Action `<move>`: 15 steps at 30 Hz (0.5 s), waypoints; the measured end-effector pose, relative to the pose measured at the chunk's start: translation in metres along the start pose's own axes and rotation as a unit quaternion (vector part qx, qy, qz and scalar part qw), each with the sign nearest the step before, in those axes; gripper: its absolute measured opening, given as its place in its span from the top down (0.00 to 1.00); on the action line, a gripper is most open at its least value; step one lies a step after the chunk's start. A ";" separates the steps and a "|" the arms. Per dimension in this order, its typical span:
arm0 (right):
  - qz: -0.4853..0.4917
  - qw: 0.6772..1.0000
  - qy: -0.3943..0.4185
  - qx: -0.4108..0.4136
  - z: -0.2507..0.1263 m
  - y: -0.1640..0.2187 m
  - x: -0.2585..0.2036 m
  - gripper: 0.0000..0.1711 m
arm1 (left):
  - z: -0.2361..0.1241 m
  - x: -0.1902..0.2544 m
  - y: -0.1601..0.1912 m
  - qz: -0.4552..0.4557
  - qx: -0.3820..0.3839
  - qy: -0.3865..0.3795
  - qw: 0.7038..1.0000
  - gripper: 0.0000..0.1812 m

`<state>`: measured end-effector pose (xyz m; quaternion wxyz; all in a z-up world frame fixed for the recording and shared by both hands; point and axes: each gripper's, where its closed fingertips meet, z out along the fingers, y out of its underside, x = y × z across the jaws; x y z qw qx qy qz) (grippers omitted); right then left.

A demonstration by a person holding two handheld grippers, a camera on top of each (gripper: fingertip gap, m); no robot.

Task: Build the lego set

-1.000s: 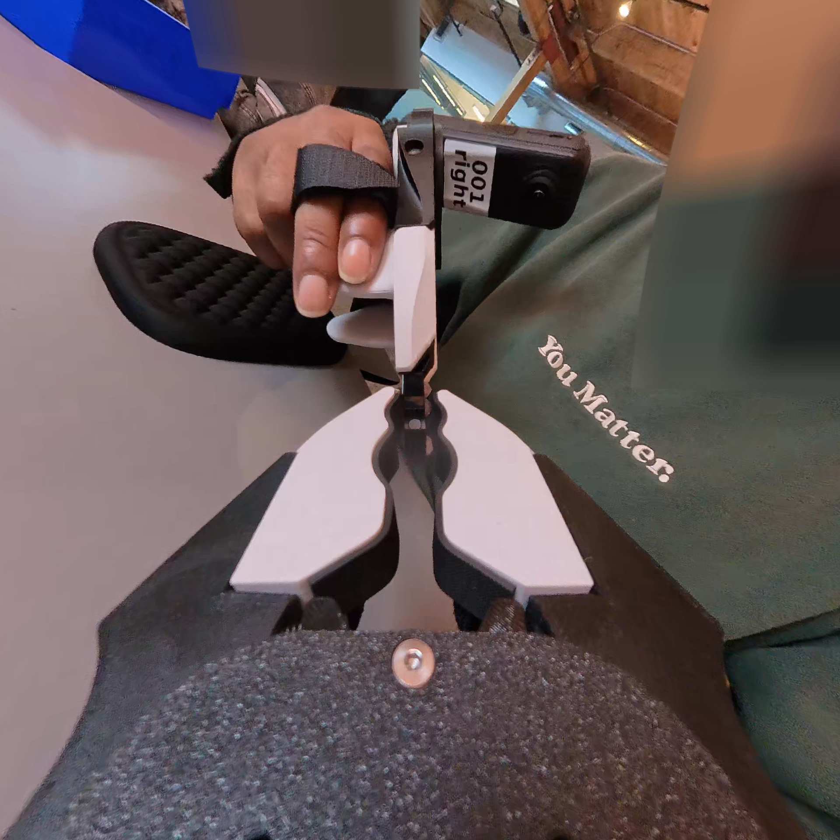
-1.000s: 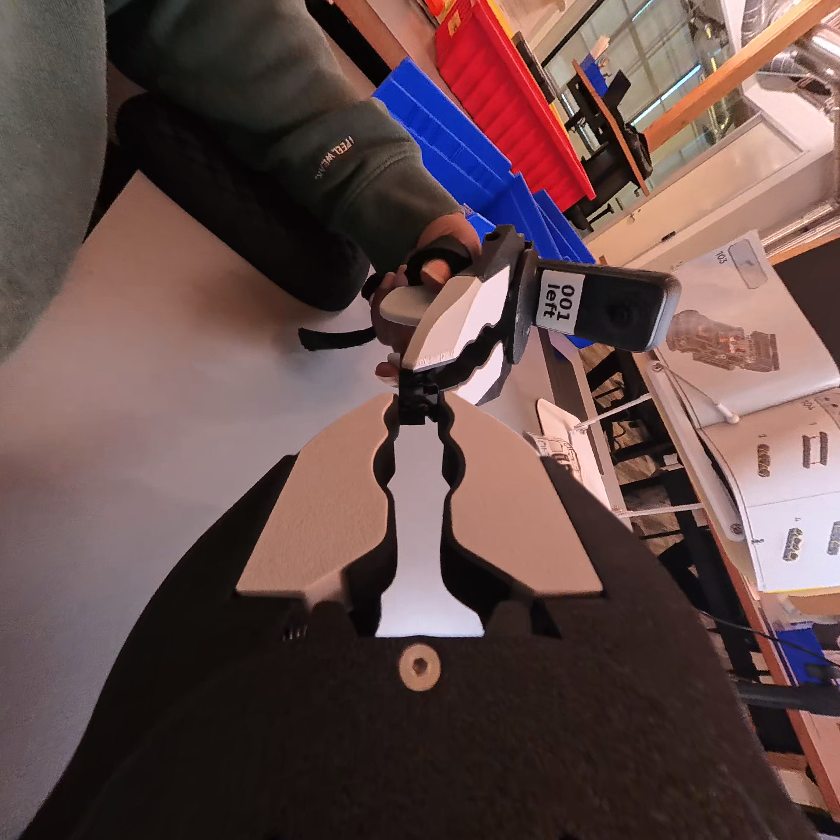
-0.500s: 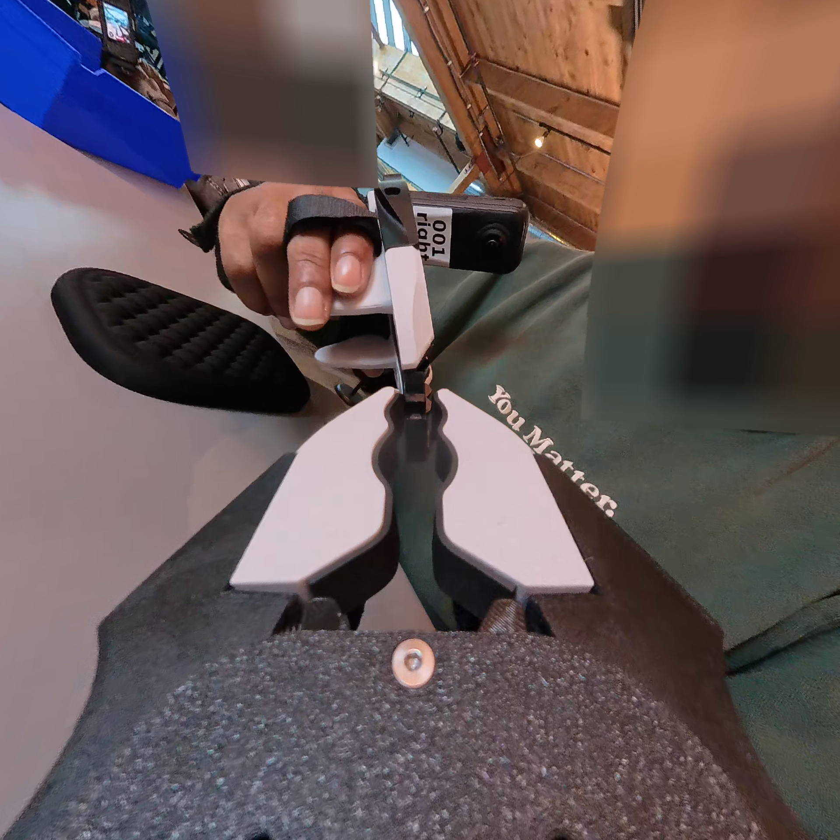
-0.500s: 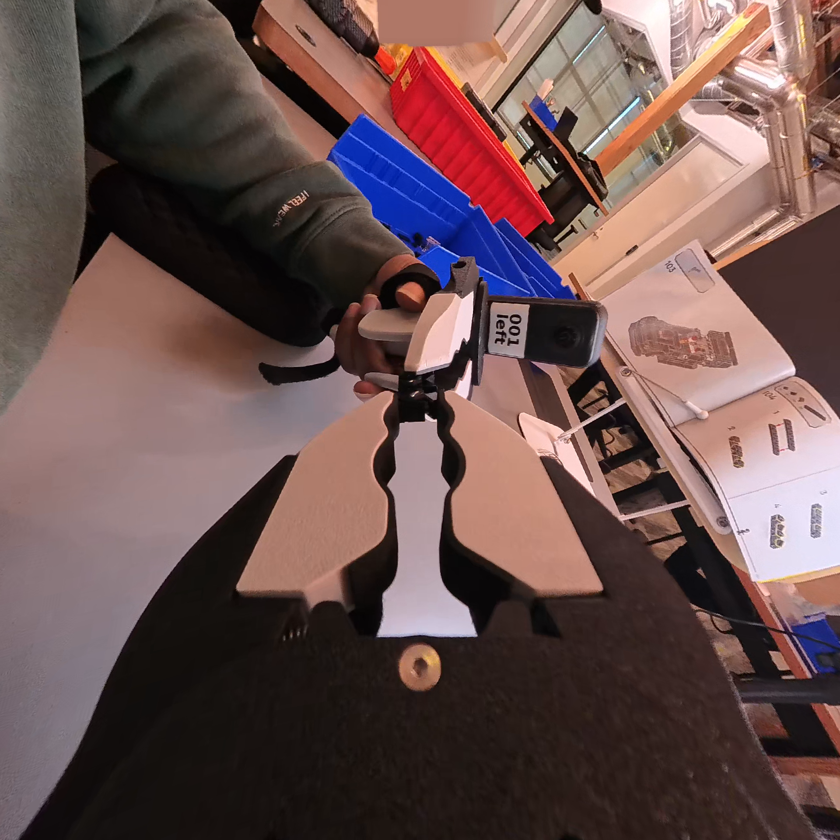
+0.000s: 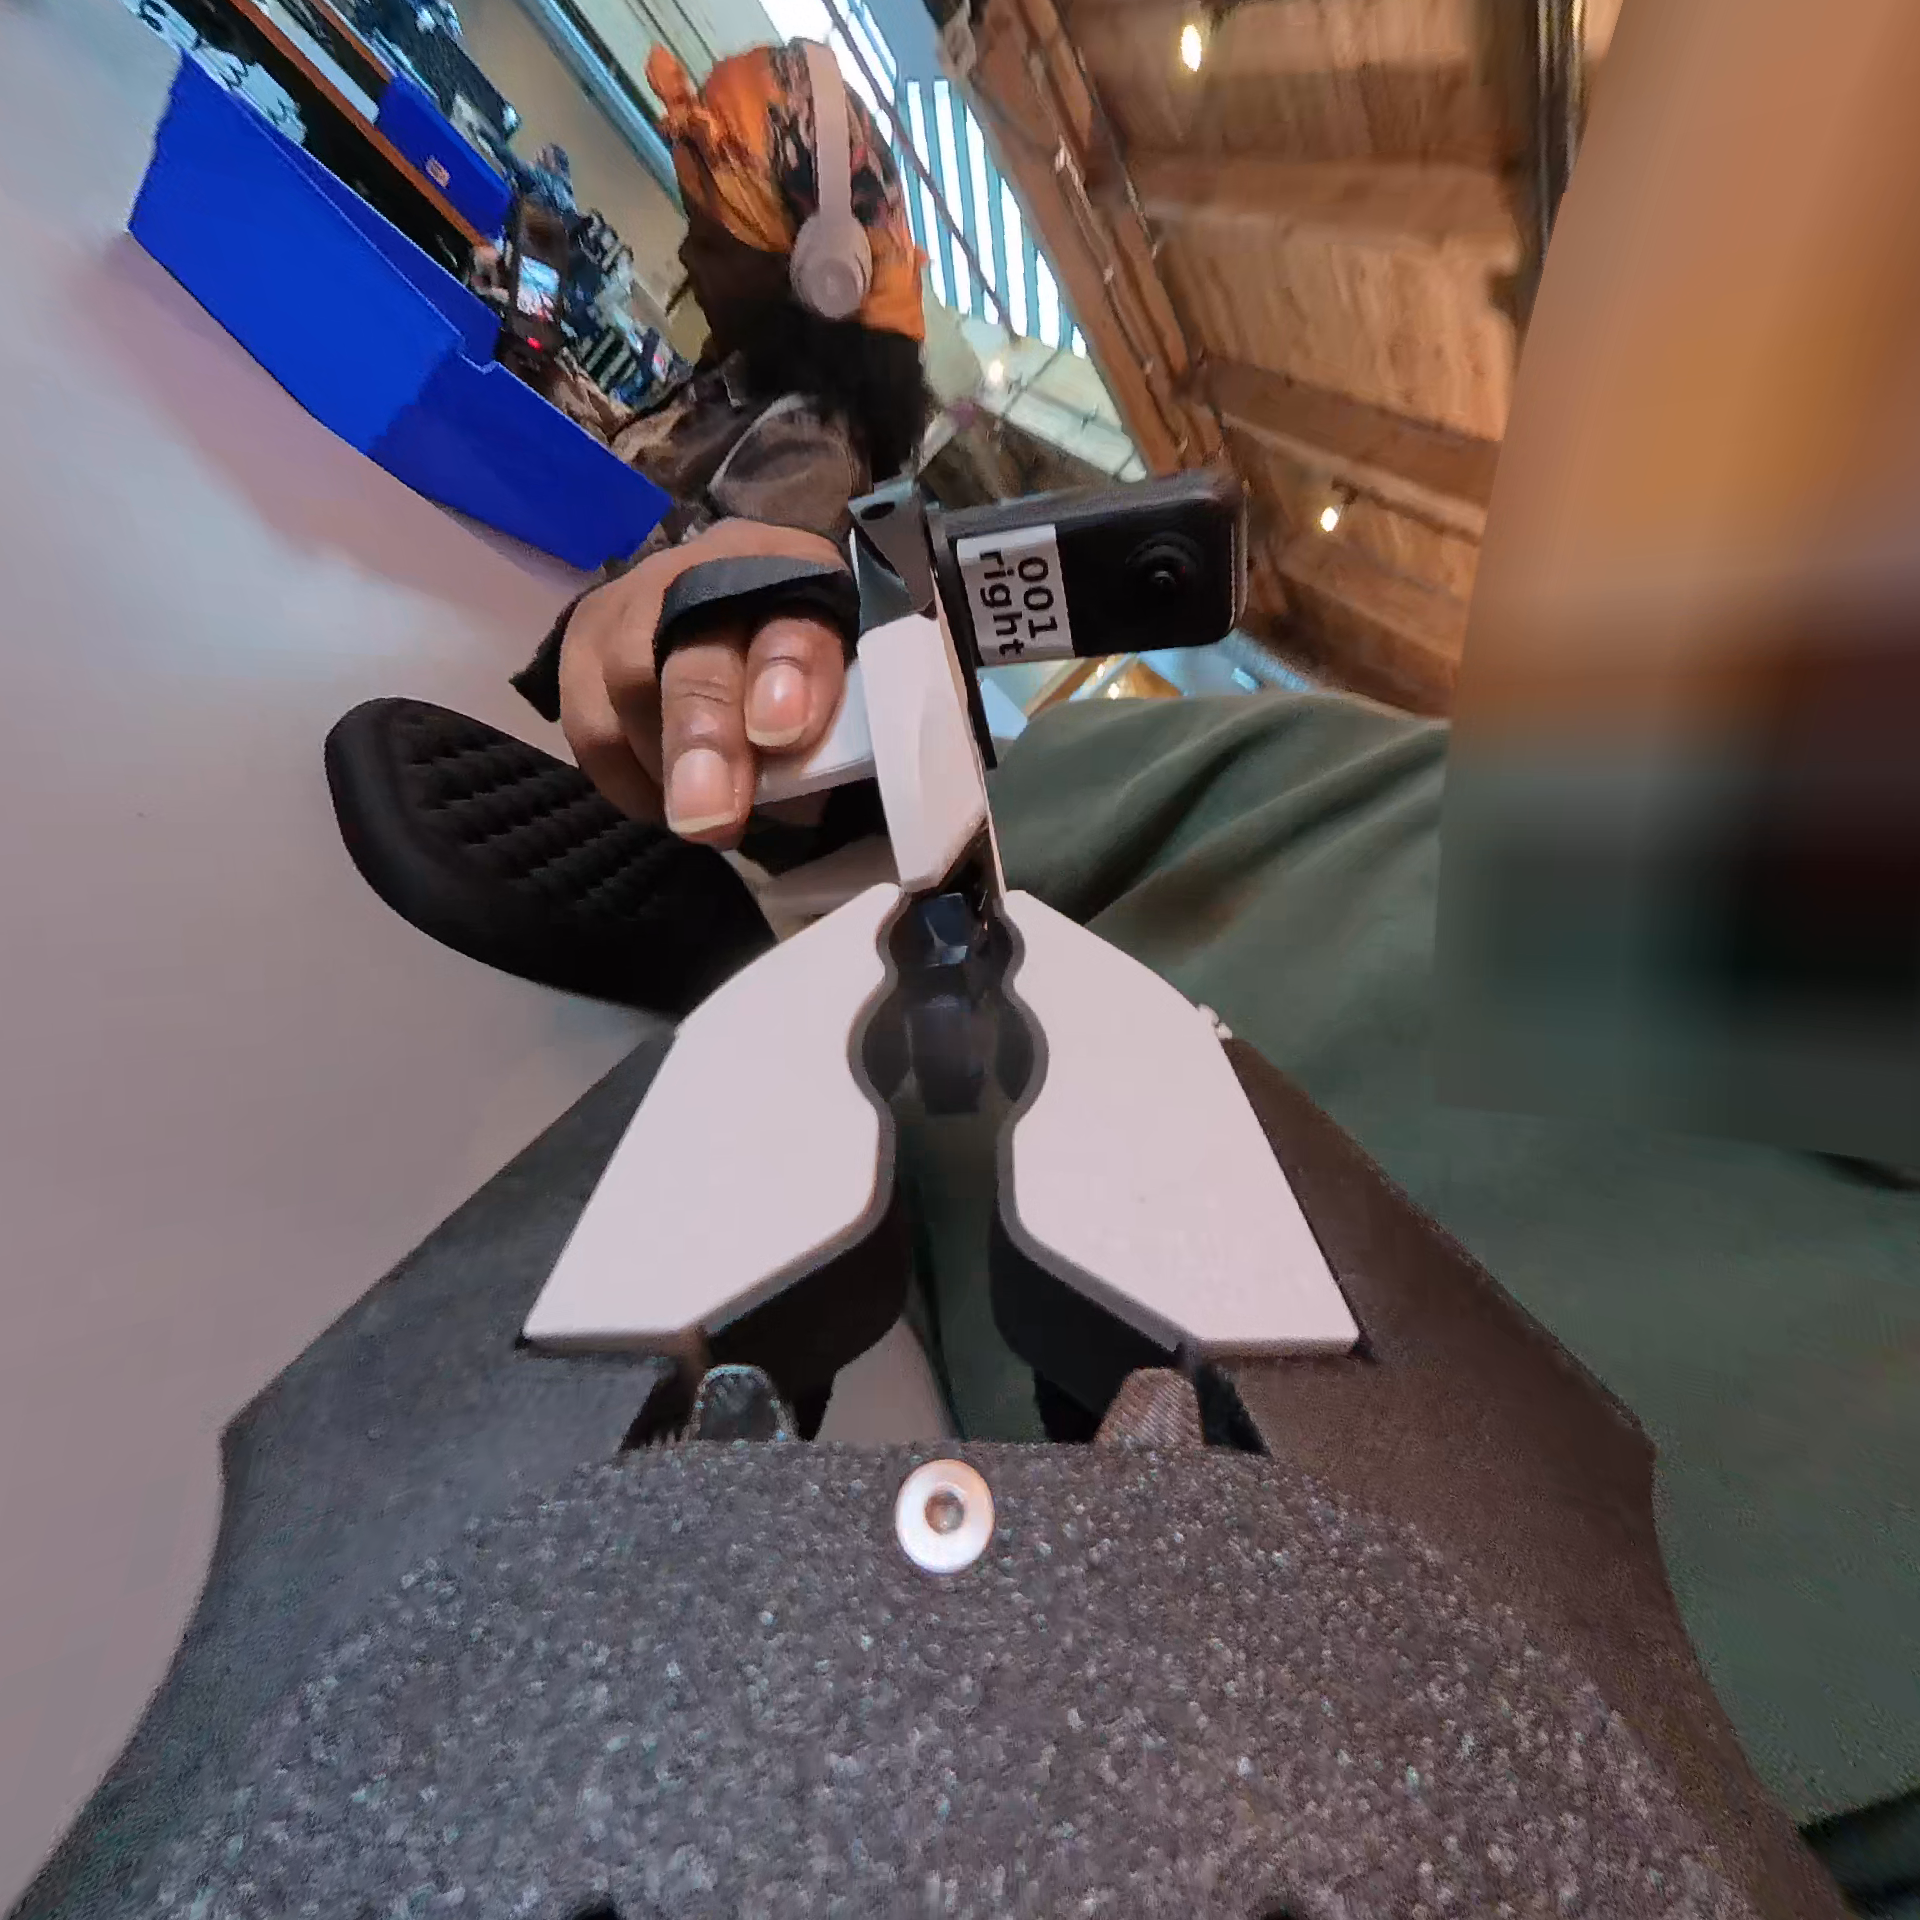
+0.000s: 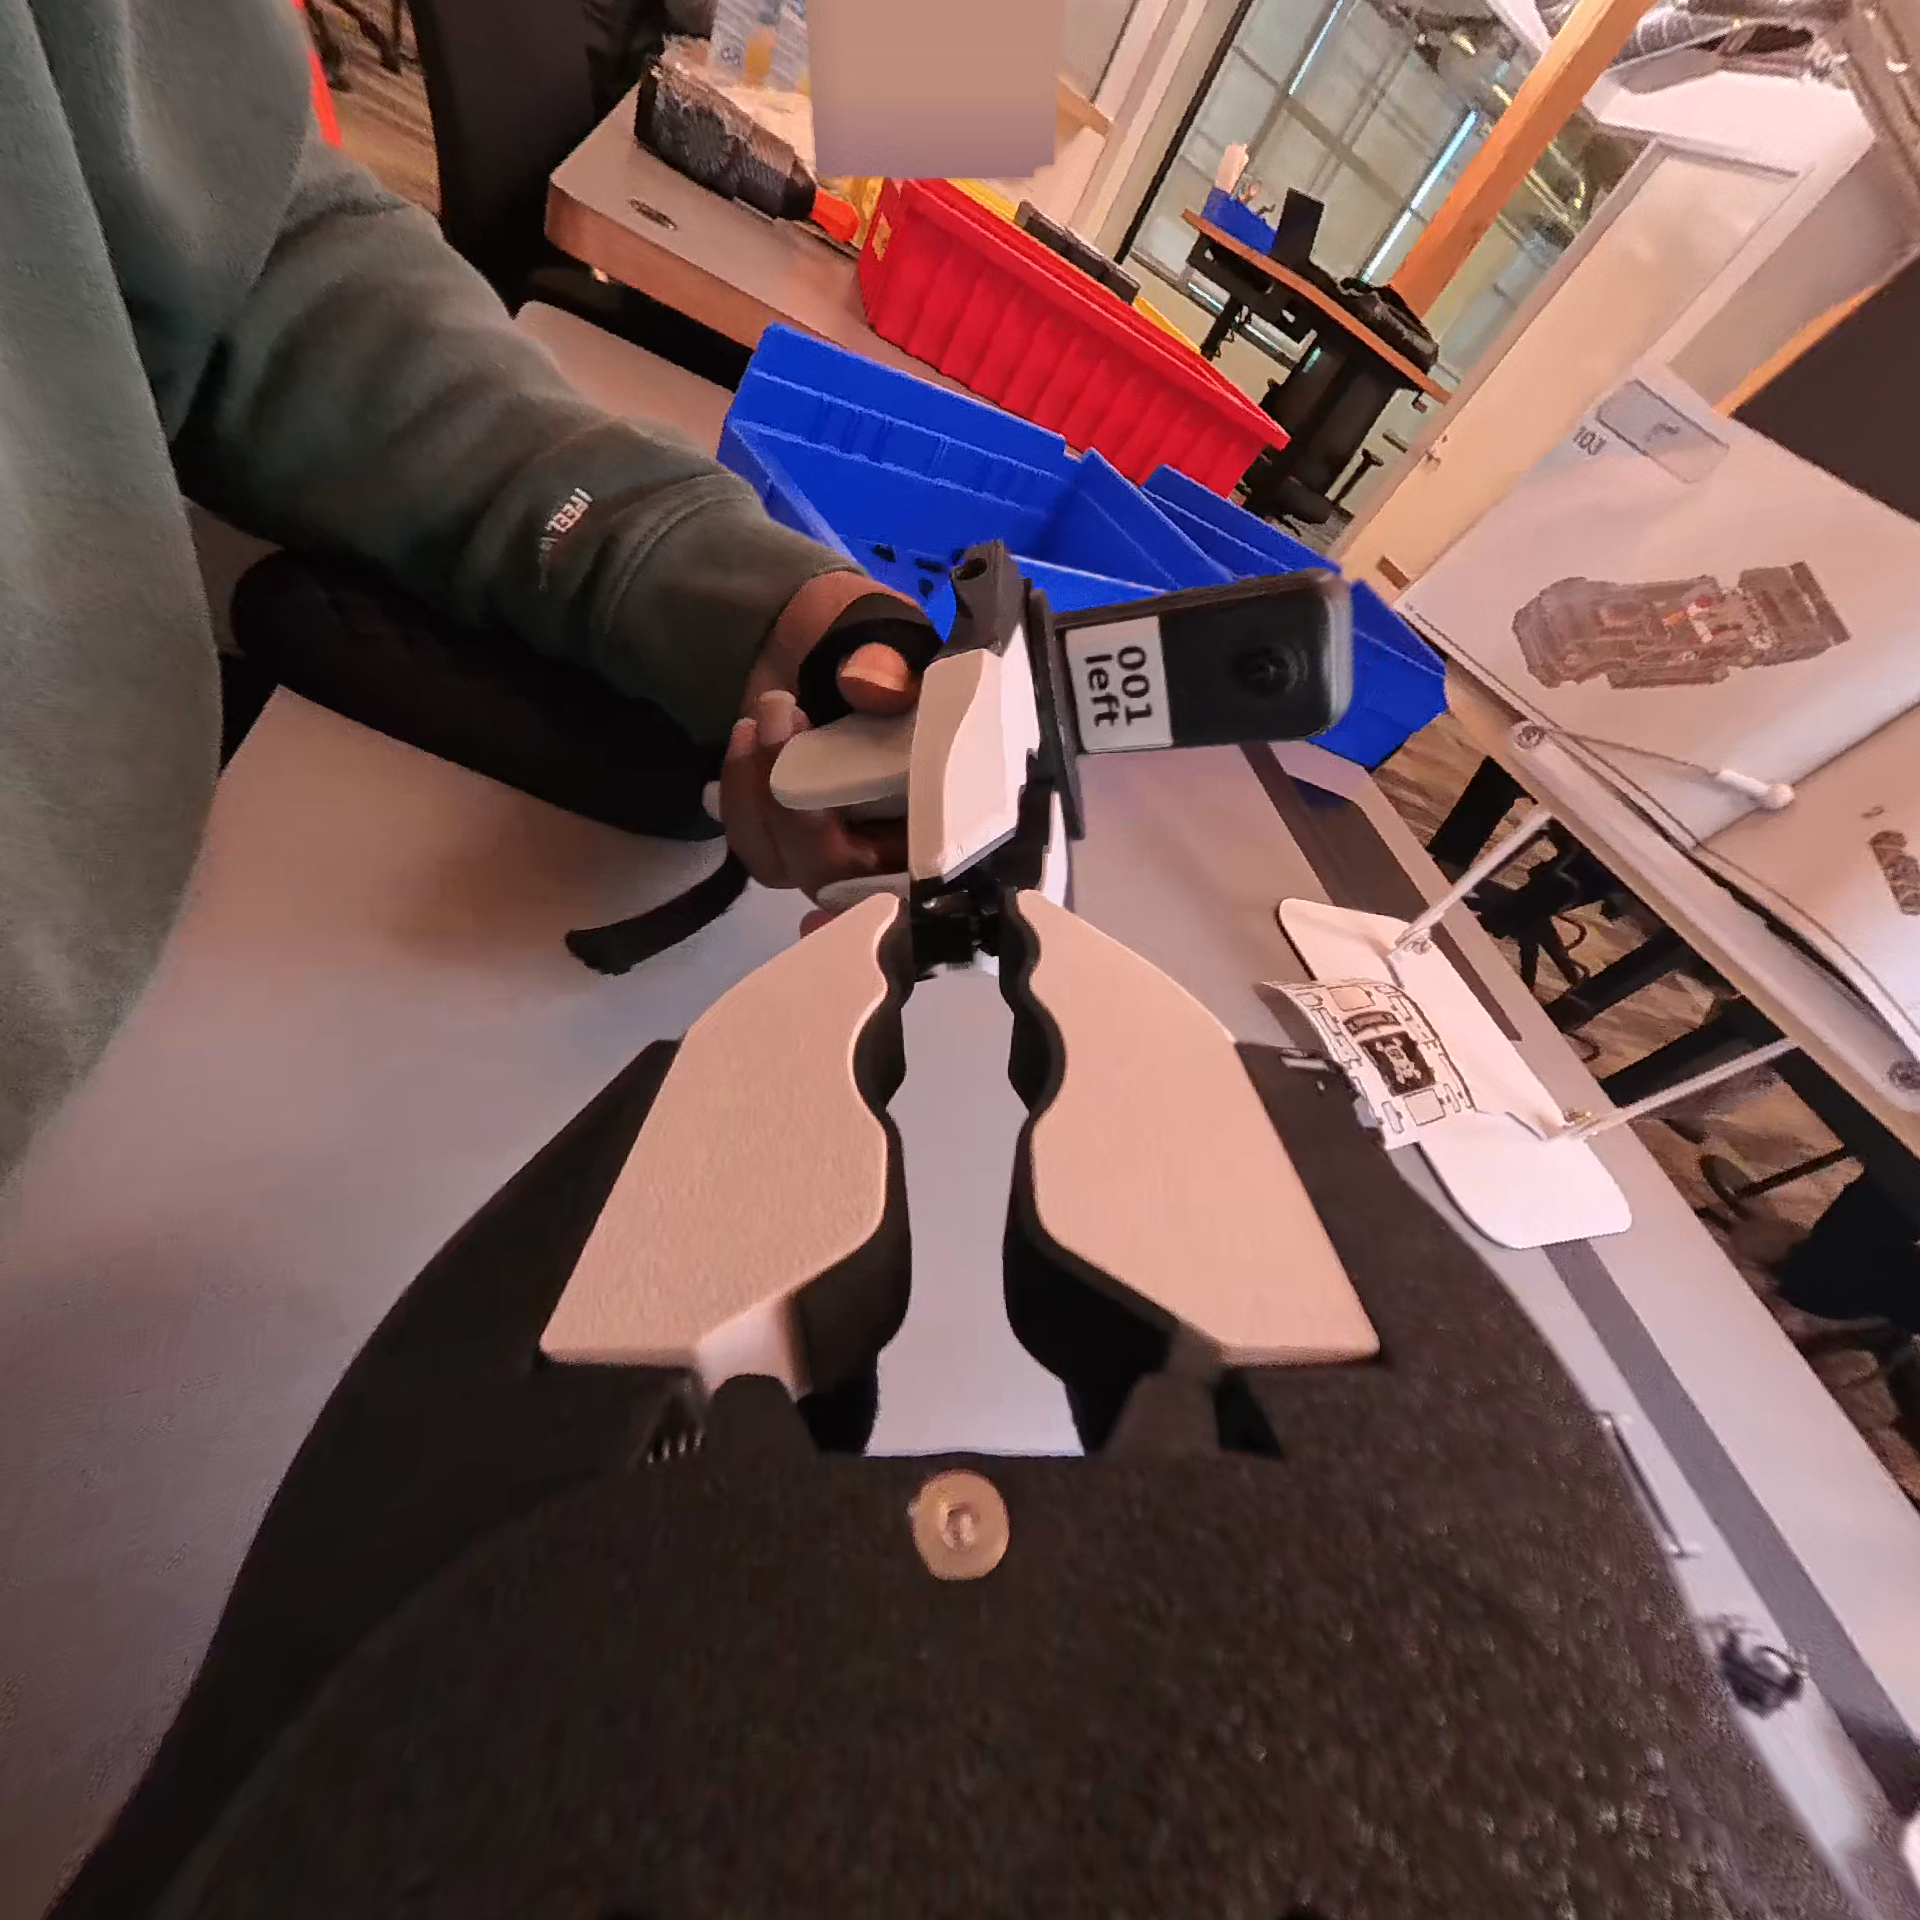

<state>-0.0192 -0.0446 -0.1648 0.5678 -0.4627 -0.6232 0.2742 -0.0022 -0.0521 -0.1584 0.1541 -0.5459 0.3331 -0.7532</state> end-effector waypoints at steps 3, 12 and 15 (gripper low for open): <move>0.015 1.000 0.008 -0.001 0.003 0.007 0.004 0.91 | -0.004 -0.007 -0.003 -0.026 0.028 0.000 0.999 0.93; 0.036 0.999 0.016 0.000 0.008 0.017 0.019 0.91 | -0.012 -0.020 -0.017 -0.048 0.085 -0.002 0.995 0.93; 0.038 0.999 0.008 -0.007 0.010 0.020 0.021 0.90 | -0.015 -0.024 -0.018 -0.049 0.090 -0.012 0.995 0.93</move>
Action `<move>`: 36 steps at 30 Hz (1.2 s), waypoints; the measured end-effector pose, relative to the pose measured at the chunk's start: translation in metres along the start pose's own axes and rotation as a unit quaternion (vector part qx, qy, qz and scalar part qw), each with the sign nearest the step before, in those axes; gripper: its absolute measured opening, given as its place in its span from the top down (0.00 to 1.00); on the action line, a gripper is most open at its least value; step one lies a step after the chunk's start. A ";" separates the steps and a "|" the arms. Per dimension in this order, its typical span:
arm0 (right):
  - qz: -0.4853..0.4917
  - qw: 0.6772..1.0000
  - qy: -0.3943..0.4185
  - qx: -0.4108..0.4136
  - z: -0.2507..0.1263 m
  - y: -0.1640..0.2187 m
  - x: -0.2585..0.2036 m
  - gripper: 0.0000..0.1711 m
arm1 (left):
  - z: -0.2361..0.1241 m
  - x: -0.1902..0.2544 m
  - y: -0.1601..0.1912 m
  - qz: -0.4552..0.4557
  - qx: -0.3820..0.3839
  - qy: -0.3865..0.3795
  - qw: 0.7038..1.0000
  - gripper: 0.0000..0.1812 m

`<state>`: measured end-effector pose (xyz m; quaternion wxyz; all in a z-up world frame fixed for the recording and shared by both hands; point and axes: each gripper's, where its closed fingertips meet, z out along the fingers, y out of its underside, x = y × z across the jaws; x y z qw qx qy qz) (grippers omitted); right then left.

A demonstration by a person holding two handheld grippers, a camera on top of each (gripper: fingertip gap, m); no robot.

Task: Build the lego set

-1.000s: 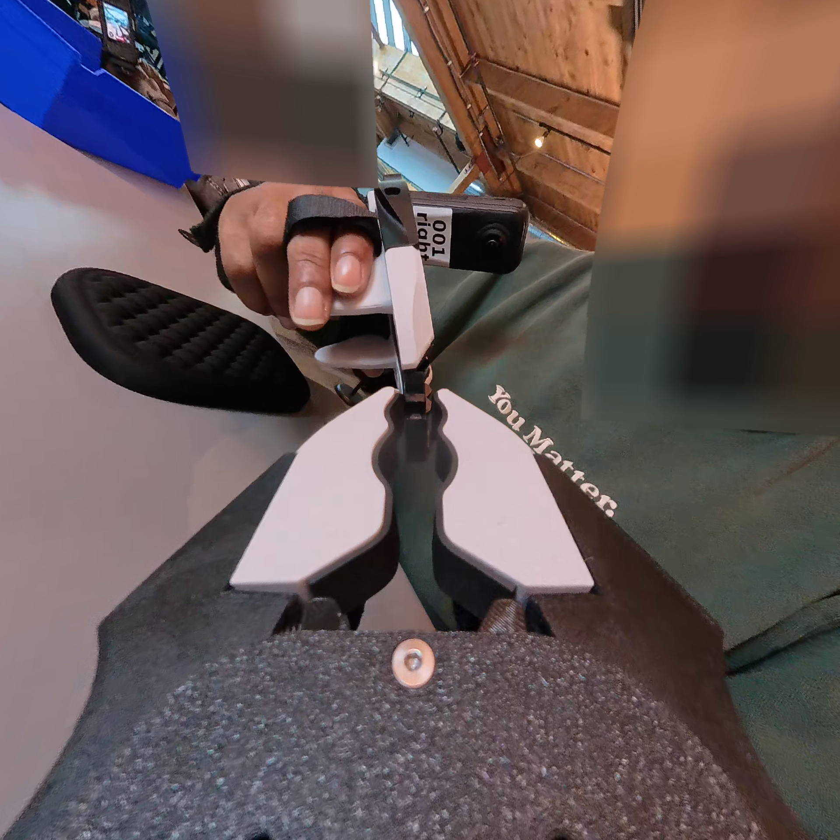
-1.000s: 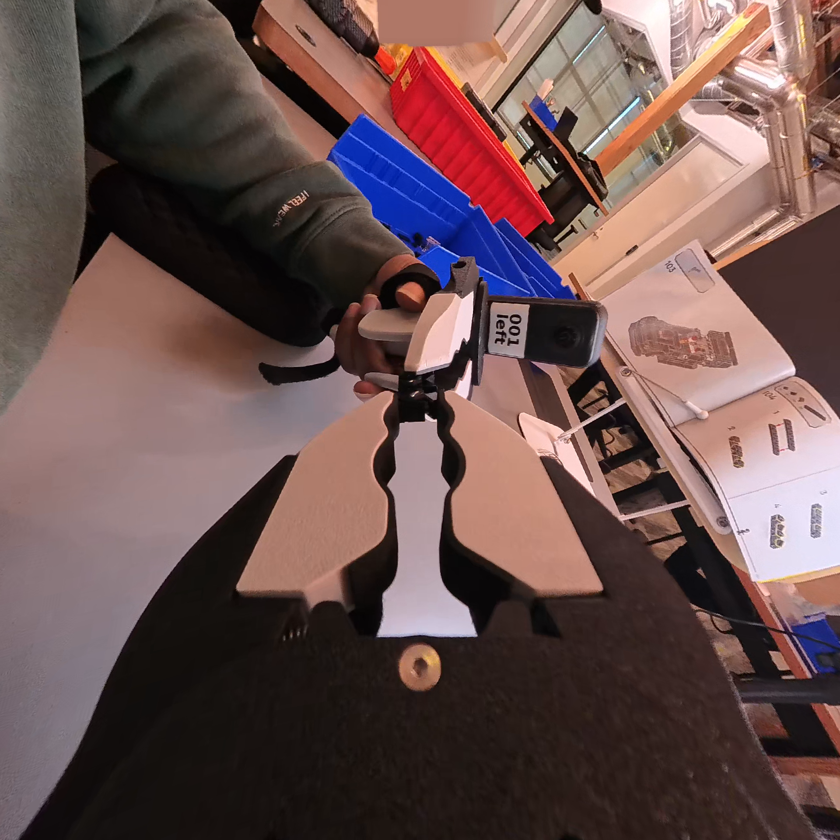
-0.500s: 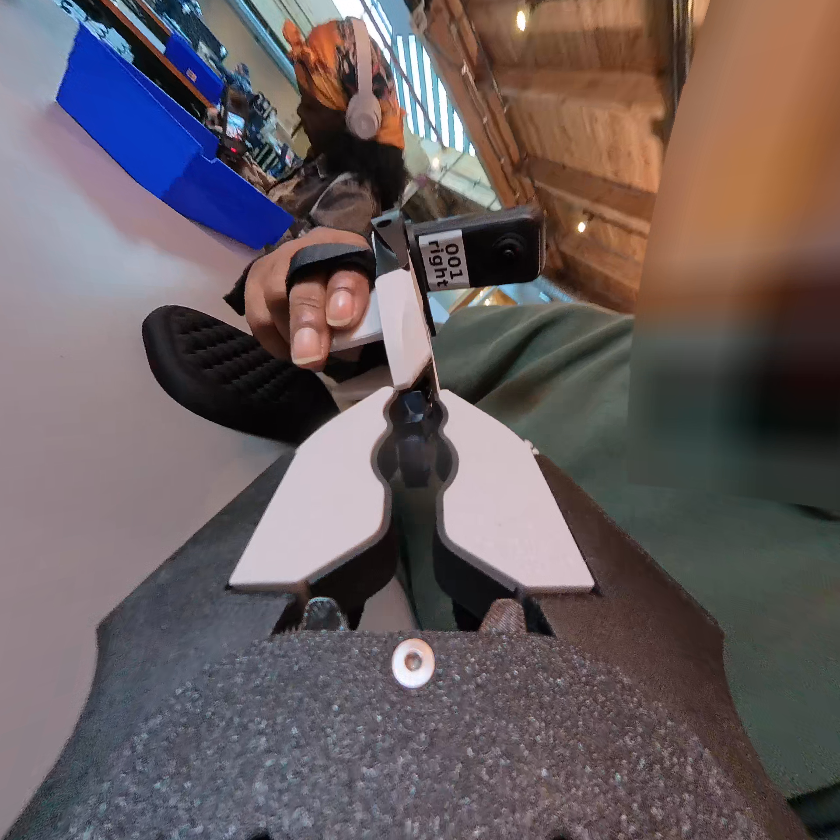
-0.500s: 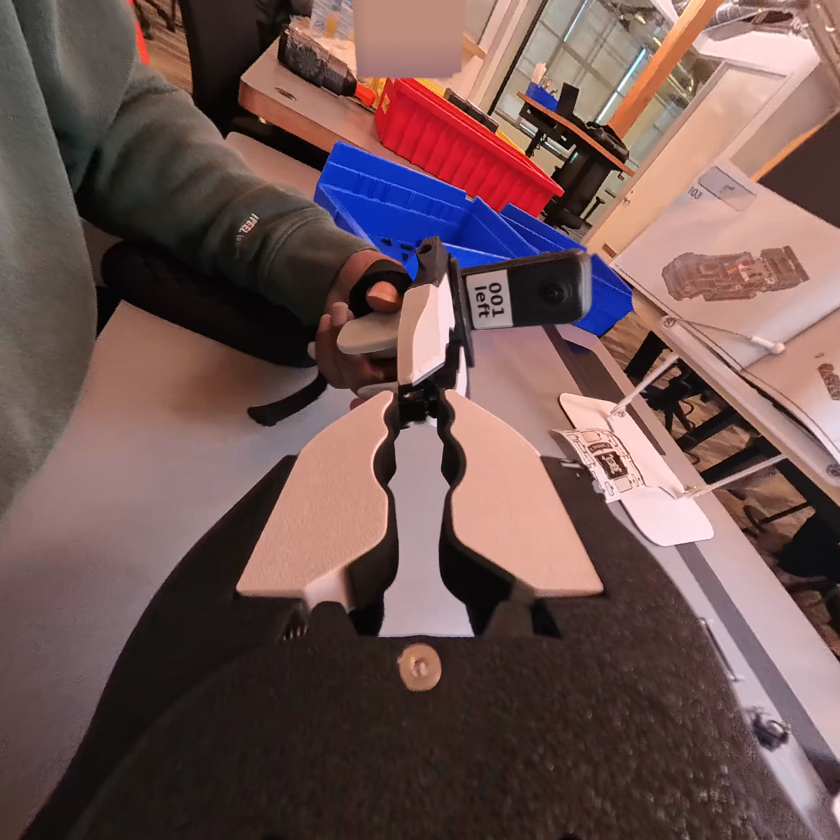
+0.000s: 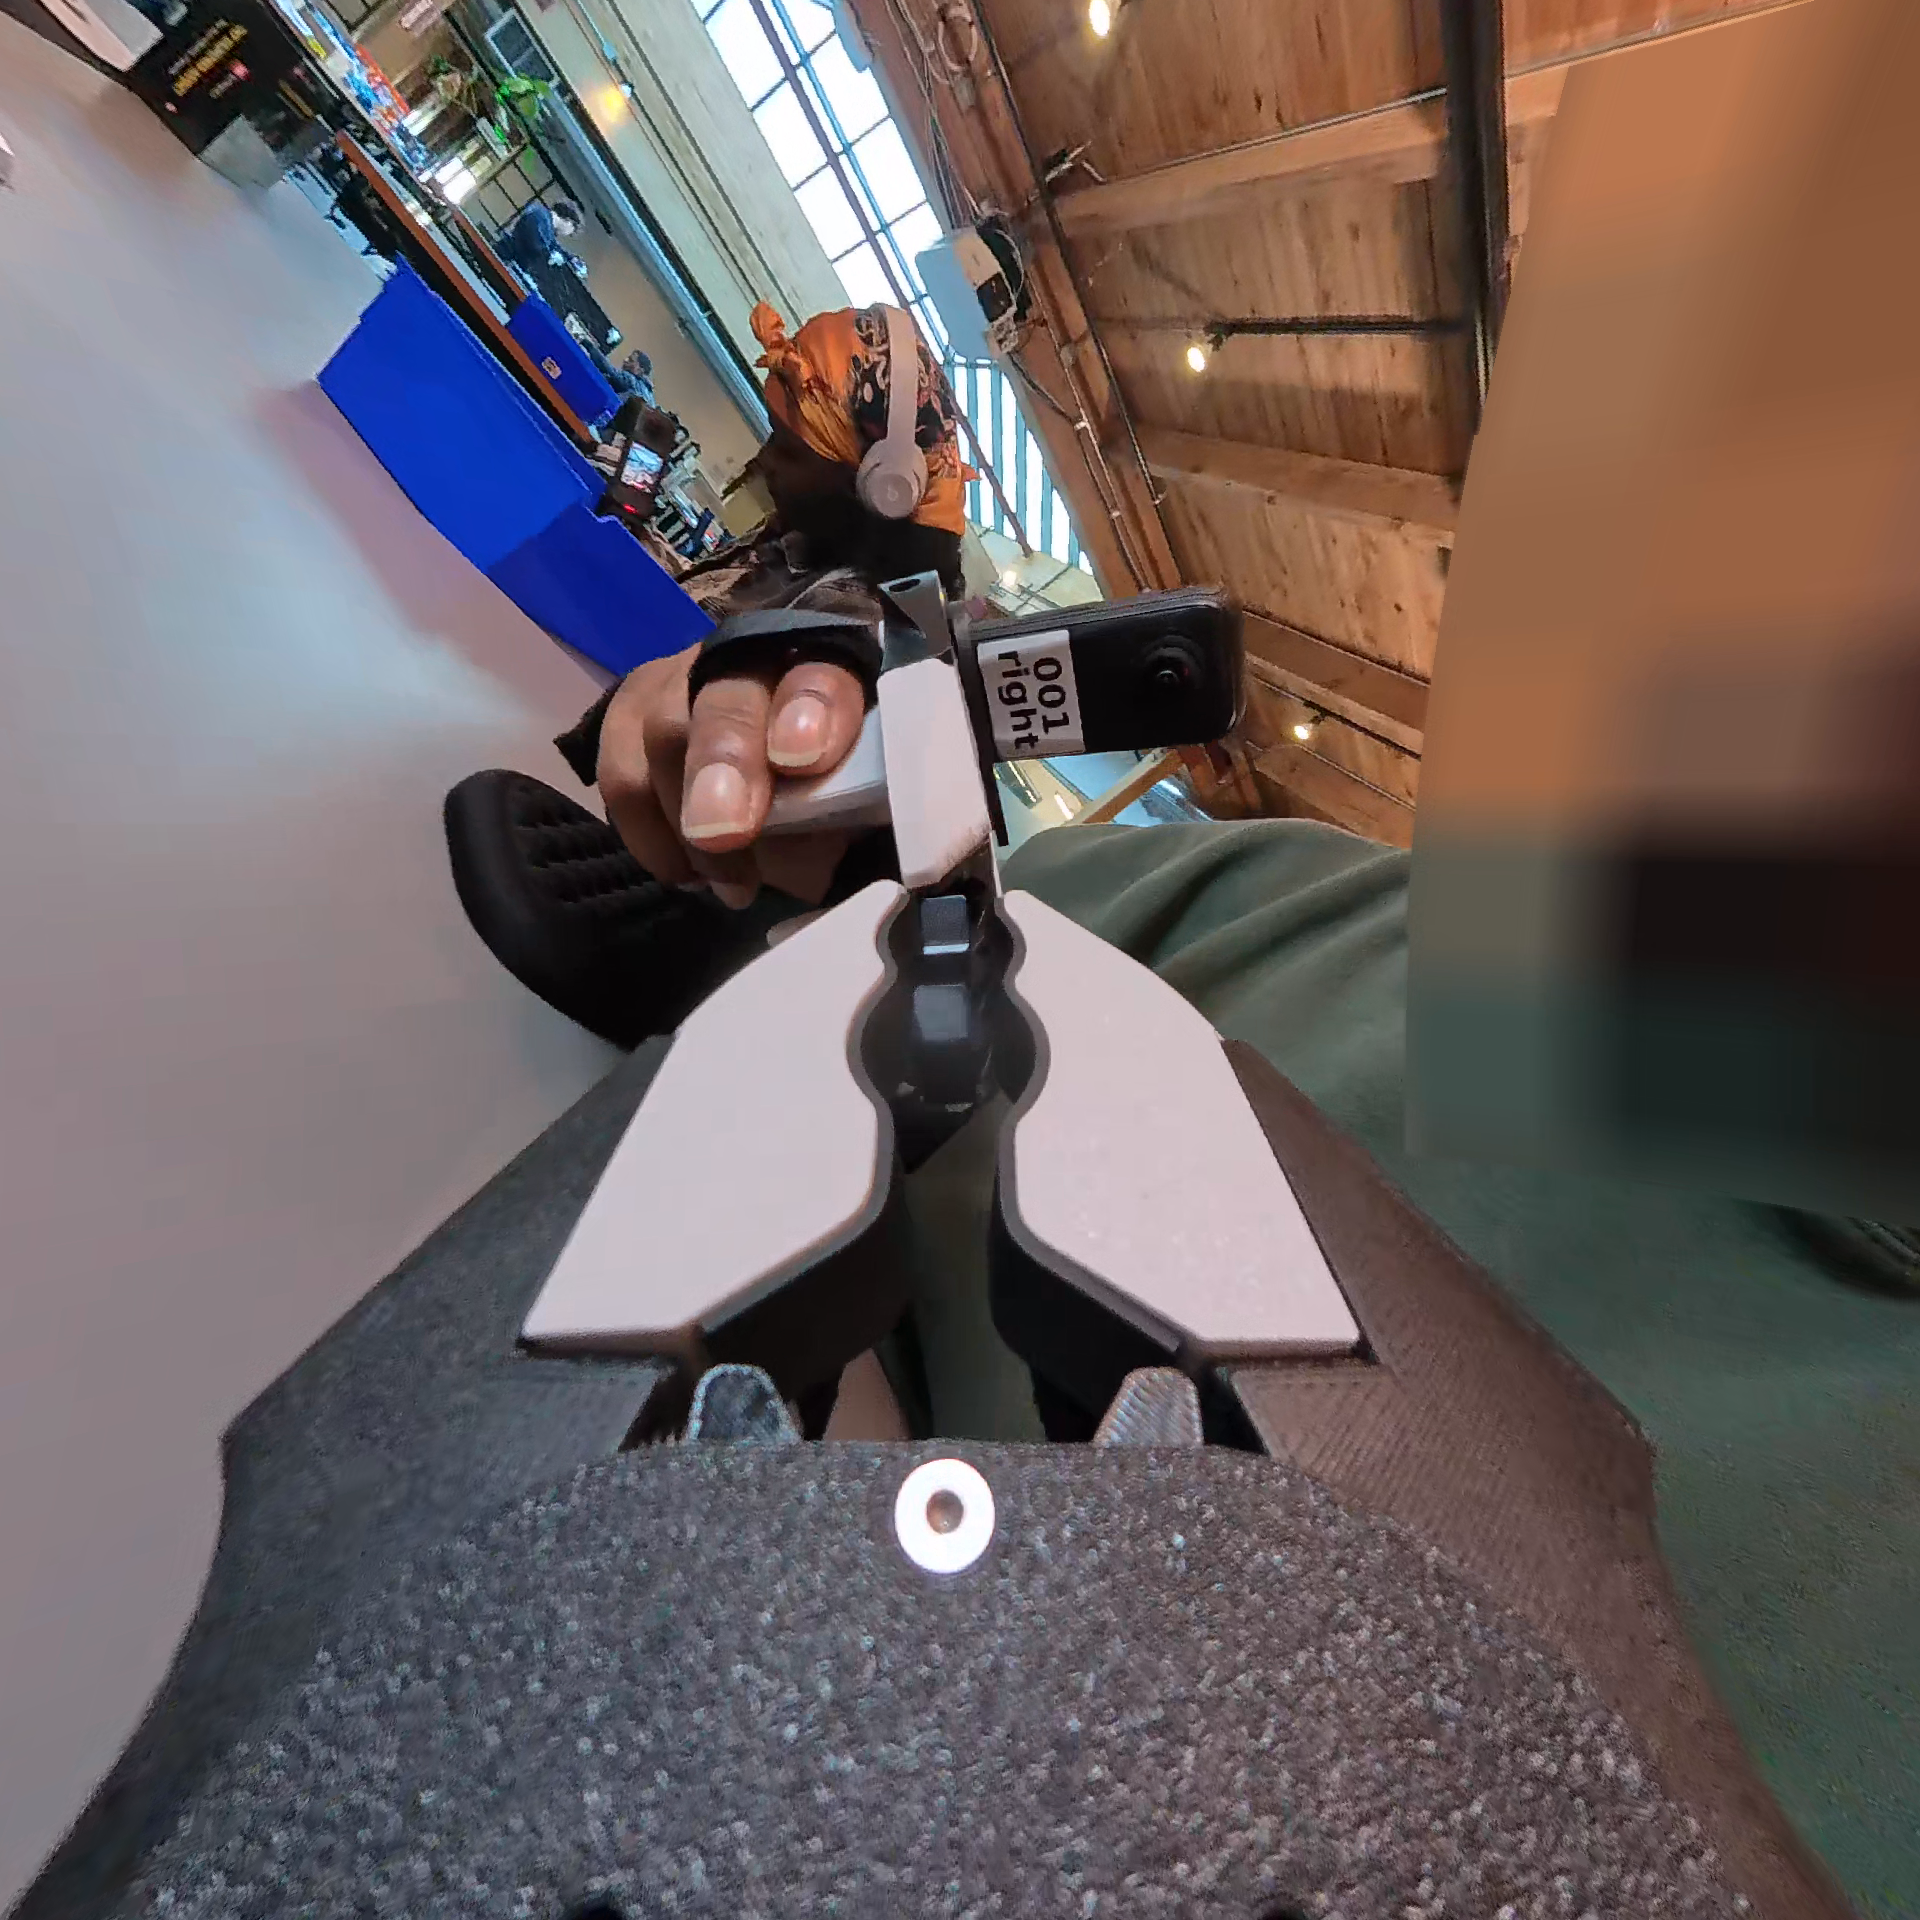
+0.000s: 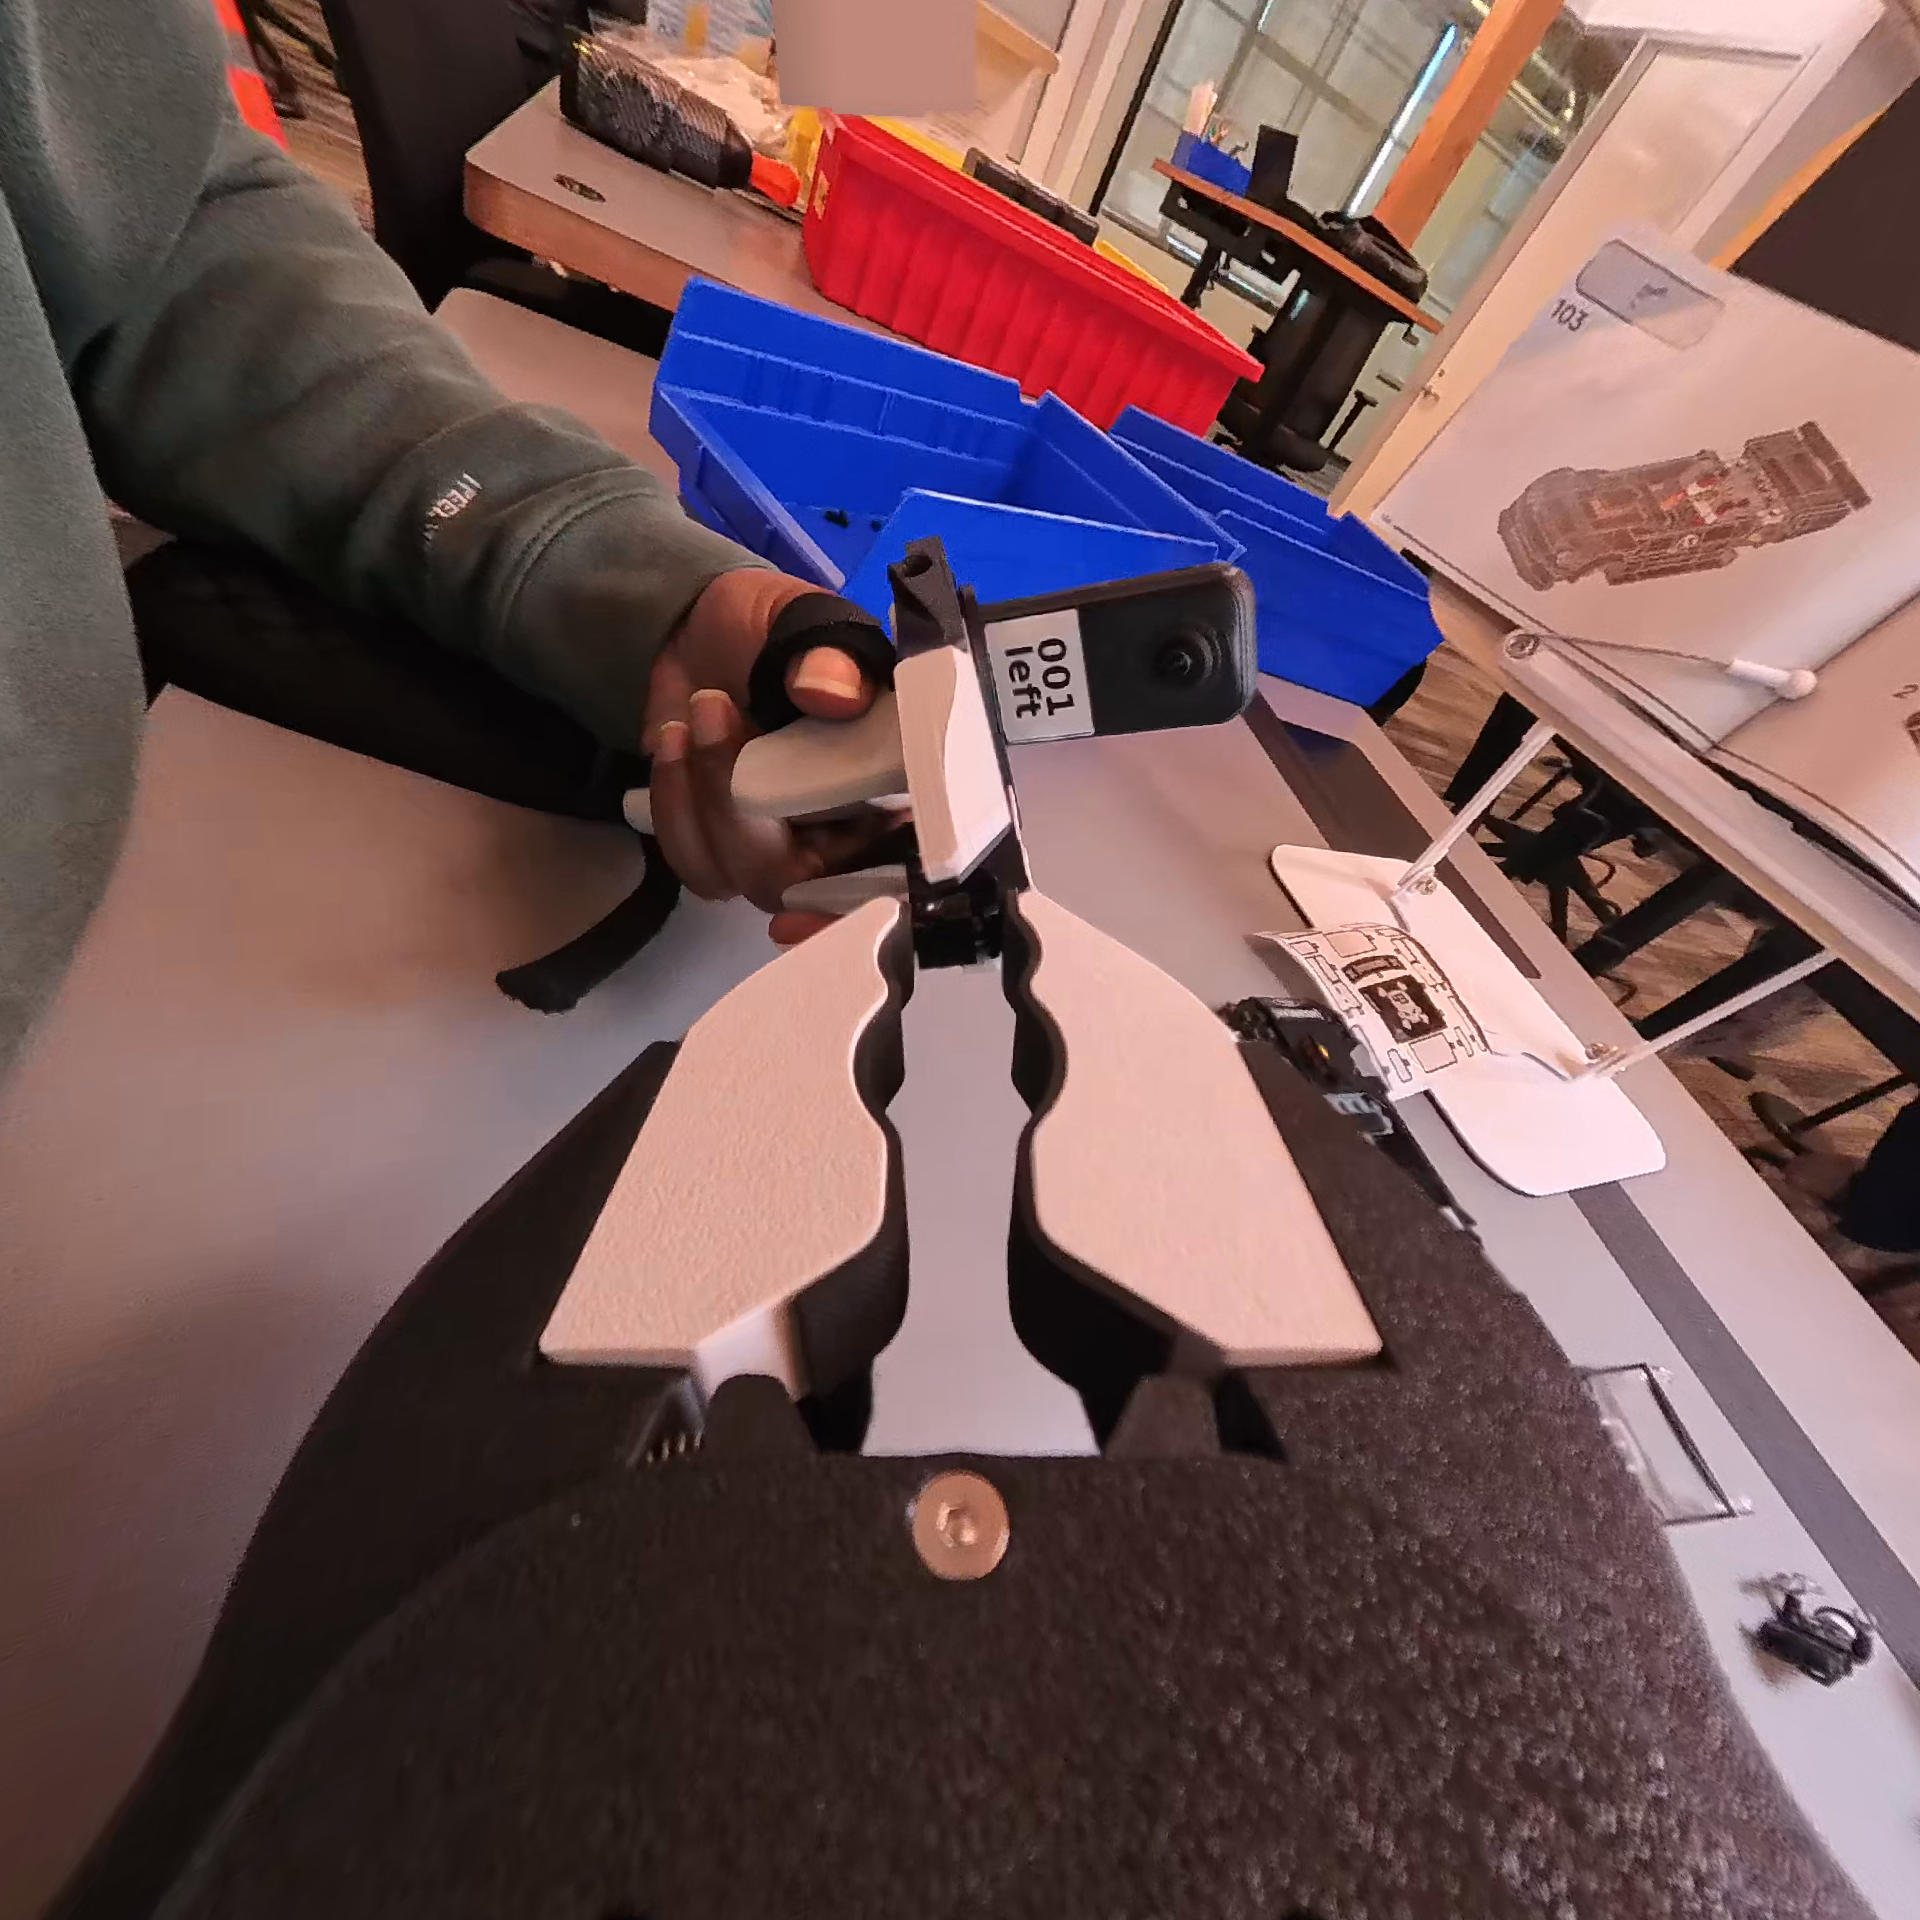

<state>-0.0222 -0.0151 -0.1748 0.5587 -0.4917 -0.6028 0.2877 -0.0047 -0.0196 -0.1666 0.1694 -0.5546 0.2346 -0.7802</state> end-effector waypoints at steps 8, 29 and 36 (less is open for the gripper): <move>-0.040 0.999 0.015 -0.006 0.000 0.000 0.004 0.90 | -0.002 -0.001 -0.003 -0.004 0.010 -0.003 1.000 0.93; -0.089 0.995 0.047 -0.021 -0.002 0.001 0.008 0.91 | -0.004 -0.003 -0.006 -0.007 0.023 -0.009 1.000 0.93; -0.094 0.994 0.041 -0.020 -0.005 0.001 0.008 0.91 | -0.005 -0.004 -0.007 -0.009 0.024 -0.009 1.000 0.93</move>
